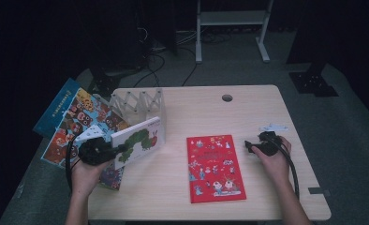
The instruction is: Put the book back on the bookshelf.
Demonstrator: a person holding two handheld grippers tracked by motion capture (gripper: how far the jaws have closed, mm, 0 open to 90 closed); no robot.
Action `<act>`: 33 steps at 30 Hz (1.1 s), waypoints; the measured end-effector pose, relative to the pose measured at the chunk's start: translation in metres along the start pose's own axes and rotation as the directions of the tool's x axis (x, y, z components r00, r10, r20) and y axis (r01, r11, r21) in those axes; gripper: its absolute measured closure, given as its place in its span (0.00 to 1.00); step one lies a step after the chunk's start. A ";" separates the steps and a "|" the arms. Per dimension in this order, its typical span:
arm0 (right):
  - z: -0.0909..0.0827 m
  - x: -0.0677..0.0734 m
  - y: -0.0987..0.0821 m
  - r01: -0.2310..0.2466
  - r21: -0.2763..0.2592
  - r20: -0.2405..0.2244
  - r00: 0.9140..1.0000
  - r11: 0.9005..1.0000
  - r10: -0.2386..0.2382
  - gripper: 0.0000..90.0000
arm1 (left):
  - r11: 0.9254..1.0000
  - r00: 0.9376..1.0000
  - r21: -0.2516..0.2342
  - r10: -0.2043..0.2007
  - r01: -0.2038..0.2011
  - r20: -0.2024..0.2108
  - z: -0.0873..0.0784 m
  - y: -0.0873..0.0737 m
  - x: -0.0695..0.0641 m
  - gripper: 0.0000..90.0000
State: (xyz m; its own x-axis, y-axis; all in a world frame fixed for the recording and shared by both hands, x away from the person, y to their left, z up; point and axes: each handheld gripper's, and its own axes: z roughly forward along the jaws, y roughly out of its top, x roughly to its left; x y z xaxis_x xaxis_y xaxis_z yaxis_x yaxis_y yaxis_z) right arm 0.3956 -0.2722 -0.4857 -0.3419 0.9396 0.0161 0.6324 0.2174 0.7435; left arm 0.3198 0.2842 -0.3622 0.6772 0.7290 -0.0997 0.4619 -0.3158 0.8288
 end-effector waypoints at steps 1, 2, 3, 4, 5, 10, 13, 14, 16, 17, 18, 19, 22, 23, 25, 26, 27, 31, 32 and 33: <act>0.000 0.000 0.000 0.000 0.000 0.000 1.000 1.000 0.000 0.21 | 1.000 1.000 0.000 -0.002 0.002 -0.007 0.001 0.001 -0.001 0.84; 0.000 0.000 0.000 0.000 0.000 0.000 1.000 1.000 0.000 0.21 | 1.000 1.000 0.000 -0.001 0.001 -0.010 0.003 0.002 -0.001 0.84; 0.000 0.000 0.000 0.000 0.000 0.000 1.000 1.000 0.000 0.21 | 1.000 1.000 -0.005 -0.006 0.006 -0.015 0.004 0.003 -0.002 0.84; 0.000 0.000 0.000 0.000 0.000 0.000 1.000 1.000 0.000 0.21 | 1.000 1.000 -0.001 -0.003 0.003 -0.017 0.005 0.003 -0.002 0.84; 0.000 0.000 0.000 0.000 0.000 0.000 1.000 1.000 0.000 0.21 | 1.000 1.000 -0.008 -0.009 0.009 -0.015 0.007 0.004 -0.001 0.84; 0.000 0.000 0.000 0.000 0.000 -0.001 1.000 1.000 0.000 0.21 | 1.000 0.999 -0.016 -0.023 0.022 -0.034 0.017 0.007 0.000 0.84; 0.000 0.000 0.000 0.002 -0.001 -0.001 1.000 1.000 -0.002 0.21 | 0.999 0.998 -0.033 -0.031 0.029 -0.053 0.025 0.010 0.001 0.84; 0.000 0.000 0.000 0.001 -0.001 -0.001 1.000 1.000 -0.001 0.21 | 0.999 0.998 -0.039 -0.034 0.032 -0.057 0.028 0.010 0.001 0.84; 0.000 0.000 0.000 0.001 -0.001 -0.001 1.000 1.000 -0.001 0.21 | 0.998 0.997 -0.045 -0.035 0.033 -0.064 0.033 0.011 0.002 0.84; 0.000 0.000 0.000 0.002 -0.001 -0.001 1.000 1.000 -0.002 0.21 | 0.999 0.997 -0.044 -0.035 0.032 -0.069 0.036 0.012 0.002 0.84; 0.000 0.000 0.000 0.002 -0.001 -0.001 1.000 1.000 -0.002 0.21 | 0.999 0.997 -0.044 -0.035 0.031 -0.073 0.039 0.012 0.002 0.84; 0.000 0.000 0.000 0.002 -0.001 -0.001 1.000 1.000 -0.002 0.21 | 0.998 0.997 -0.044 -0.037 0.033 -0.075 0.043 0.012 0.003 0.84; 0.000 0.000 0.000 0.001 0.000 -0.002 1.000 1.000 -0.001 0.21 | 0.998 0.995 -0.041 -0.041 0.038 -0.087 0.052 0.013 0.005 0.84; 0.000 0.000 0.000 0.002 0.000 -0.002 1.000 1.000 -0.002 0.21 | 0.998 0.995 -0.040 -0.041 0.037 -0.095 0.055 0.013 0.006 0.84; 0.000 0.000 0.000 0.001 0.000 -0.002 1.000 1.000 -0.001 0.21 | 0.999 0.993 -0.039 -0.041 0.037 -0.108 0.061 0.013 0.008 0.84; 0.000 0.000 0.000 0.001 0.000 -0.003 1.000 1.000 -0.001 0.21 | 0.998 0.993 -0.049 -0.049 0.044 -0.110 0.063 0.013 0.009 0.84; 0.000 0.000 0.000 0.001 0.000 -0.002 1.000 1.000 -0.001 0.21 | 0.998 0.992 -0.051 -0.050 0.044 -0.114 0.064 0.013 0.011 0.84; 0.000 -0.001 0.000 0.001 0.000 -0.003 1.000 1.000 -0.001 0.21 | 0.997 0.989 -0.069 -0.055 0.045 -0.141 0.071 0.012 0.012 0.83; 0.000 -0.001 0.000 0.001 0.000 -0.003 1.000 1.000 -0.001 0.21 | 0.996 0.988 -0.074 -0.056 0.046 -0.146 0.073 0.011 0.011 0.83; 0.000 -0.001 0.000 0.001 0.001 -0.003 1.000 1.000 -0.001 0.21 | 0.996 0.987 -0.075 -0.056 0.045 -0.152 0.075 0.010 0.010 0.83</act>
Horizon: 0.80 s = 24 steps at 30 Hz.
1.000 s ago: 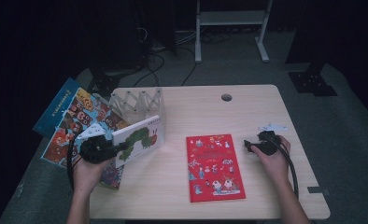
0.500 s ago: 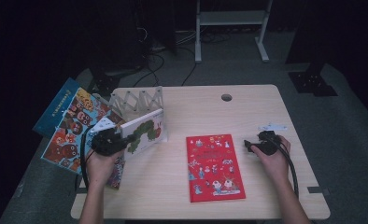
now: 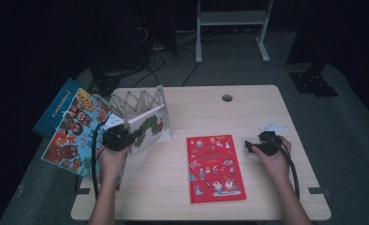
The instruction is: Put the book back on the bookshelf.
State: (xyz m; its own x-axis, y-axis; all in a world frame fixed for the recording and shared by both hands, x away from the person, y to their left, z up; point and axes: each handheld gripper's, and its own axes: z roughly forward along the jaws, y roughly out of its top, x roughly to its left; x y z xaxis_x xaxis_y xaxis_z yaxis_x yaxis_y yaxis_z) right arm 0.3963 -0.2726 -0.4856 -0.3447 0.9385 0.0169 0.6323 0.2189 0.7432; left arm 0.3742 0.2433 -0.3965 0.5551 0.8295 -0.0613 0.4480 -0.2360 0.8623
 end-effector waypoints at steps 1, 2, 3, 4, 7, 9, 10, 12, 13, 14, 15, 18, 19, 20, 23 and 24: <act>0.000 0.000 0.000 0.000 0.000 0.000 1.000 1.000 0.000 0.21 | 1.000 1.000 0.002 0.008 -0.008 -0.006 0.001 -0.002 -0.001 0.83; 0.000 0.000 0.000 0.000 0.000 0.000 1.000 1.000 0.000 0.21 | 1.000 1.000 0.003 0.010 -0.010 -0.011 0.003 -0.003 -0.002 0.83; 0.000 0.000 0.000 0.001 0.000 0.001 1.000 1.000 -0.001 0.21 | 1.000 1.000 0.005 0.010 -0.010 -0.015 0.005 -0.005 -0.003 0.83; 0.000 0.000 0.000 0.001 0.000 0.000 1.000 1.000 -0.001 0.21 | 1.000 1.000 0.008 0.010 -0.010 -0.018 0.007 -0.006 -0.003 0.83; 0.000 0.000 0.000 0.001 0.000 0.001 1.000 1.000 -0.001 0.21 | 1.000 1.000 0.022 0.010 -0.009 -0.025 0.011 -0.010 -0.005 0.83; 0.000 0.000 0.000 0.001 0.000 0.001 1.000 1.000 -0.001 0.21 | 0.999 1.000 0.037 0.011 -0.010 -0.029 0.014 -0.012 -0.007 0.83; 0.000 0.000 0.000 0.001 0.000 0.001 1.000 1.000 -0.001 0.21 | 0.999 0.999 0.042 0.012 -0.011 -0.031 0.016 -0.013 -0.008 0.83; 0.000 0.000 0.000 0.001 0.000 0.001 1.000 1.000 -0.001 0.21 | 0.998 0.999 0.059 0.017 -0.015 -0.036 0.020 -0.015 -0.010 0.83; 0.000 0.000 0.000 0.001 0.000 0.001 1.000 1.000 -0.001 0.21 | 0.997 0.999 0.071 0.018 -0.015 -0.038 0.022 -0.016 -0.010 0.83; 0.000 0.000 0.000 0.001 0.000 0.001 1.000 1.000 -0.001 0.21 | 0.997 0.999 0.071 0.013 -0.010 -0.039 0.024 -0.018 -0.011 0.83; 0.000 0.000 0.000 0.001 0.000 0.001 1.000 1.000 -0.001 0.21 | 0.997 0.999 0.077 0.010 -0.007 -0.040 0.025 -0.019 -0.011 0.83; 0.000 0.000 0.000 0.001 0.000 0.001 1.000 1.000 -0.001 0.21 | 0.995 0.999 0.100 0.016 -0.012 -0.040 0.029 -0.023 -0.013 0.83; 0.000 0.000 0.000 0.001 0.000 0.001 1.000 1.000 -0.001 0.21 | 0.995 0.999 0.104 0.015 -0.011 -0.038 0.031 -0.024 -0.013 0.83; 0.000 0.000 0.000 0.001 0.000 0.001 1.000 1.000 -0.001 0.21 | 0.995 0.999 0.098 0.013 -0.009 -0.037 0.031 -0.024 -0.013 0.83; 0.000 0.000 0.000 0.001 0.000 0.001 1.000 1.000 -0.001 0.21 | 0.995 0.999 0.103 0.011 -0.008 -0.031 0.030 -0.024 -0.012 0.83; 0.000 0.000 0.000 0.001 0.000 0.001 1.000 1.000 -0.001 0.21 | 0.995 1.000 0.102 0.008 -0.006 -0.024 0.030 -0.025 -0.012 0.82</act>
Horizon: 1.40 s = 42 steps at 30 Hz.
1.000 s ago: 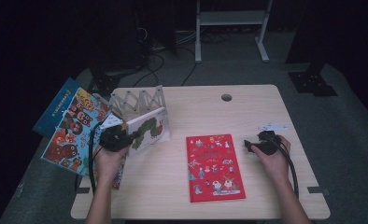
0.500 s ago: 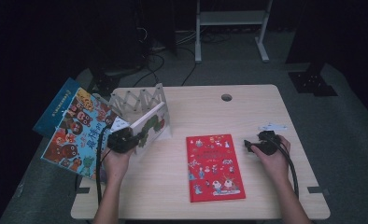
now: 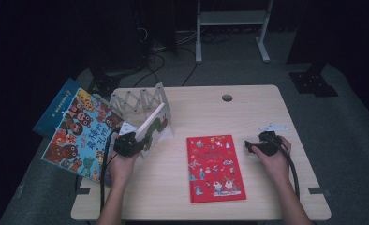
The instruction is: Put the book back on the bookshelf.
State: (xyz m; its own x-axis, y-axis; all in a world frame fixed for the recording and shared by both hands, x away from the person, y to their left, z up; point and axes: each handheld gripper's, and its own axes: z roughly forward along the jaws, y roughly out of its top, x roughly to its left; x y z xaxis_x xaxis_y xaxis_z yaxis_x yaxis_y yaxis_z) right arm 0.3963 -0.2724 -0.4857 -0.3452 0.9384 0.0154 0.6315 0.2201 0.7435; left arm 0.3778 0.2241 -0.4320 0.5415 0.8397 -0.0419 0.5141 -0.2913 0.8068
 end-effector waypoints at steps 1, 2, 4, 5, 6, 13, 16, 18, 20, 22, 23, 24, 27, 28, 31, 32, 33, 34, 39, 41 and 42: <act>0.000 0.000 0.000 0.000 0.000 0.000 1.000 1.000 0.000 0.21 | 1.000 1.000 0.005 -0.001 0.001 0.005 -0.001 0.000 0.001 0.82; 0.000 0.000 0.000 0.000 0.000 0.000 1.000 1.000 0.000 0.21 | 1.000 1.000 0.002 -0.007 0.007 0.010 -0.002 -0.001 0.001 0.81; 0.000 0.000 0.000 0.000 0.000 0.000 1.000 1.000 0.000 0.21 | 1.000 1.000 0.008 -0.004 0.004 0.007 -0.004 -0.003 0.000 0.76; 0.000 0.000 0.000 0.000 0.000 0.000 1.000 1.000 0.000 0.21 | 1.000 1.000 0.011 0.000 0.000 0.006 -0.006 -0.004 -0.001 0.73; 0.000 0.000 0.000 0.001 0.000 0.000 1.000 1.000 -0.001 0.22 | 1.000 1.000 0.017 0.007 -0.007 0.008 -0.008 -0.005 -0.002 0.72; 0.000 0.000 0.000 0.001 0.000 -0.002 1.000 1.000 -0.001 0.22 | 0.998 0.999 0.045 0.035 -0.035 0.001 -0.023 -0.018 -0.006 0.64; 0.000 0.000 0.000 0.001 0.000 -0.001 1.000 1.000 -0.001 0.22 | 0.996 0.999 0.073 0.051 -0.051 0.003 -0.026 -0.024 -0.008 0.64; 0.000 0.000 0.000 0.001 0.000 -0.002 1.000 1.000 -0.001 0.22 | 0.995 0.999 0.089 0.051 -0.052 0.009 -0.026 -0.027 -0.007 0.64; 0.000 0.000 0.000 0.002 -0.001 -0.002 1.000 1.000 -0.002 0.22 | 0.994 0.998 0.100 0.053 -0.055 0.019 -0.026 -0.028 -0.008 0.66; 0.000 0.000 0.000 0.003 -0.001 -0.003 1.000 1.000 -0.003 0.22 | 0.991 0.998 0.118 0.059 -0.062 0.028 -0.024 -0.029 -0.009 0.69; 0.000 0.000 0.000 0.003 -0.001 -0.004 1.000 1.000 -0.003 0.22 | 0.990 0.997 0.129 0.060 -0.064 0.038 -0.022 -0.029 -0.009 0.71; 0.000 0.001 0.000 0.004 -0.001 -0.004 1.000 1.000 -0.004 0.22 | 0.988 0.997 0.138 0.060 -0.065 0.044 -0.021 -0.030 -0.010 0.73; 0.000 0.001 0.000 0.004 -0.001 -0.004 1.000 1.000 -0.004 0.22 | 0.986 0.996 0.151 0.054 -0.063 0.065 -0.017 -0.031 -0.012 0.78; 0.000 0.001 0.000 0.004 -0.001 -0.004 1.000 1.000 -0.004 0.22 | 0.985 0.996 0.156 0.058 -0.068 0.071 -0.015 -0.030 -0.013 0.79; 0.000 0.001 0.000 0.004 -0.001 -0.004 1.000 1.000 -0.004 0.22 | 0.984 0.994 0.162 0.066 -0.078 0.082 -0.013 -0.028 -0.017 0.79; 0.000 0.001 0.000 0.004 -0.001 -0.004 1.000 1.000 -0.004 0.22 | 0.984 0.994 0.161 0.067 -0.080 0.083 -0.011 -0.027 -0.018 0.78; 0.000 0.001 0.000 0.004 -0.001 -0.003 1.000 1.000 -0.004 0.22 | 0.984 0.994 0.161 0.067 -0.080 0.087 -0.010 -0.026 -0.019 0.78; 0.000 0.001 0.000 0.004 -0.001 -0.004 1.000 1.000 -0.004 0.22 | 0.984 0.994 0.161 0.068 -0.082 0.089 -0.008 -0.025 -0.020 0.78; 0.000 0.001 0.000 0.004 -0.001 -0.004 1.000 1.000 -0.004 0.22 | 0.984 0.992 0.153 0.070 -0.087 0.109 0.002 -0.018 -0.026 0.78; 0.000 0.001 0.000 0.004 -0.001 -0.004 1.000 1.000 -0.004 0.22 | 0.984 0.990 0.151 0.074 -0.092 0.120 0.007 -0.016 -0.028 0.78; 0.000 0.001 0.000 0.004 -0.001 -0.003 1.000 1.000 -0.004 0.22 | 0.984 0.989 0.151 0.080 -0.099 0.124 0.009 -0.014 -0.029 0.77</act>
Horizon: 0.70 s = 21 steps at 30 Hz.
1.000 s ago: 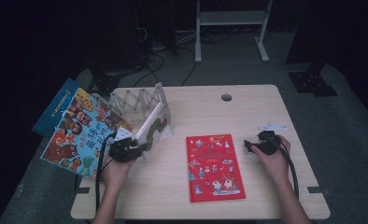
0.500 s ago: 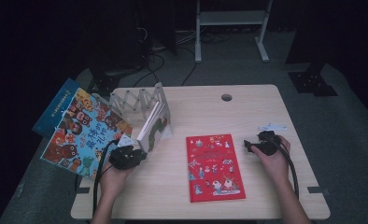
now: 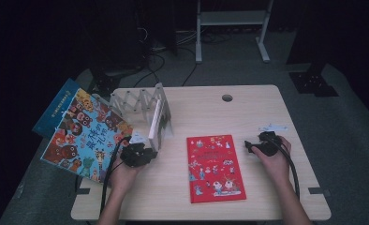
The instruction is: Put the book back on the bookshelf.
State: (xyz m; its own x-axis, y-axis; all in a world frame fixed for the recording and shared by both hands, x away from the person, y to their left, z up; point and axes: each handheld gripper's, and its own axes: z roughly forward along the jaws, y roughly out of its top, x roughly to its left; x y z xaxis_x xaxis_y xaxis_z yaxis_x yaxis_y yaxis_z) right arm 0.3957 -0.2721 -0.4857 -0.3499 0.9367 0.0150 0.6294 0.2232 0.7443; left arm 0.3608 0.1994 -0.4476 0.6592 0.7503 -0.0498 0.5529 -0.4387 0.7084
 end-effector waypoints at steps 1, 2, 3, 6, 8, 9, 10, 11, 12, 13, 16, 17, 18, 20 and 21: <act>0.000 0.000 0.000 0.000 0.000 0.000 1.000 1.000 0.000 0.22 | 1.000 1.000 -0.001 0.000 0.000 0.004 0.002 0.002 -0.001 0.77; 0.000 0.000 0.000 0.000 0.000 0.000 1.000 1.000 0.000 0.22 | 1.000 1.000 -0.002 0.000 0.000 0.005 0.004 0.003 -0.001 0.76; 0.000 0.000 0.000 0.000 0.000 0.000 1.000 1.000 0.000 0.22 | 1.000 1.000 -0.005 0.000 0.000 0.004 0.006 0.005 -0.002 0.76; 0.000 0.000 0.000 0.000 0.000 0.000 1.000 1.000 0.000 0.22 | 1.000 1.000 -0.010 0.001 -0.001 0.017 0.013 0.010 -0.002 0.76; 0.000 0.000 0.000 0.000 0.000 0.000 1.000 1.000 0.000 0.22 | 1.000 1.000 -0.014 0.003 -0.003 0.021 0.018 0.013 -0.003 0.77; 0.000 0.000 0.000 0.000 0.000 0.000 1.000 1.000 0.000 0.22 | 1.000 1.000 -0.013 0.004 -0.003 0.022 0.021 0.015 -0.003 0.77; 0.000 0.000 0.000 0.000 0.000 0.000 1.000 1.000 0.000 0.22 | 1.000 1.000 -0.010 0.006 -0.006 0.021 0.024 0.016 -0.003 0.77; 0.000 0.000 0.000 0.000 0.000 0.000 1.000 1.000 0.000 0.22 | 1.000 1.000 -0.012 0.003 -0.002 0.024 0.027 0.018 -0.004 0.77; 0.000 0.000 0.000 0.000 0.000 0.000 1.000 1.000 0.000 0.22 | 1.000 1.000 -0.014 0.000 0.001 0.027 0.030 0.019 -0.004 0.77; 0.000 0.000 0.000 0.000 0.000 0.000 1.000 1.000 0.000 0.22 | 1.000 1.000 -0.014 0.005 -0.004 0.027 0.032 0.021 -0.004 0.77; 0.000 0.000 0.000 0.000 0.000 0.000 1.000 1.000 0.000 0.22 | 1.000 1.000 -0.020 -0.005 0.005 0.025 0.038 0.025 -0.004 0.77; 0.000 0.000 0.000 0.000 0.000 0.000 1.000 1.000 0.000 0.22 | 1.000 1.000 -0.021 -0.006 0.007 0.023 0.039 0.027 -0.004 0.77; 0.000 0.000 0.000 0.000 0.000 0.000 1.000 1.000 0.000 0.22 | 1.000 1.000 -0.028 -0.011 0.011 0.020 0.041 0.028 -0.003 0.77; 0.000 0.000 0.000 0.000 0.000 -0.001 1.000 1.000 0.000 0.22 | 0.999 1.000 -0.029 -0.017 0.018 0.019 0.043 0.030 -0.002 0.77; 0.000 0.000 0.000 0.000 0.000 -0.001 1.000 1.000 0.000 0.22 | 0.999 1.000 -0.029 -0.015 0.015 0.016 0.044 0.031 -0.001 0.77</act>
State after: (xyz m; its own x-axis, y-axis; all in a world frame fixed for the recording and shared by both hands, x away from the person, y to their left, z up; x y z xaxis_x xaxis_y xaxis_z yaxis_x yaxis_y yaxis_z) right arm 0.3957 -0.2721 -0.4858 -0.3508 0.9363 0.0152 0.6293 0.2236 0.7443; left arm 0.3998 0.1637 -0.4564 0.6588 0.7489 -0.0715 0.5482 -0.4128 0.7273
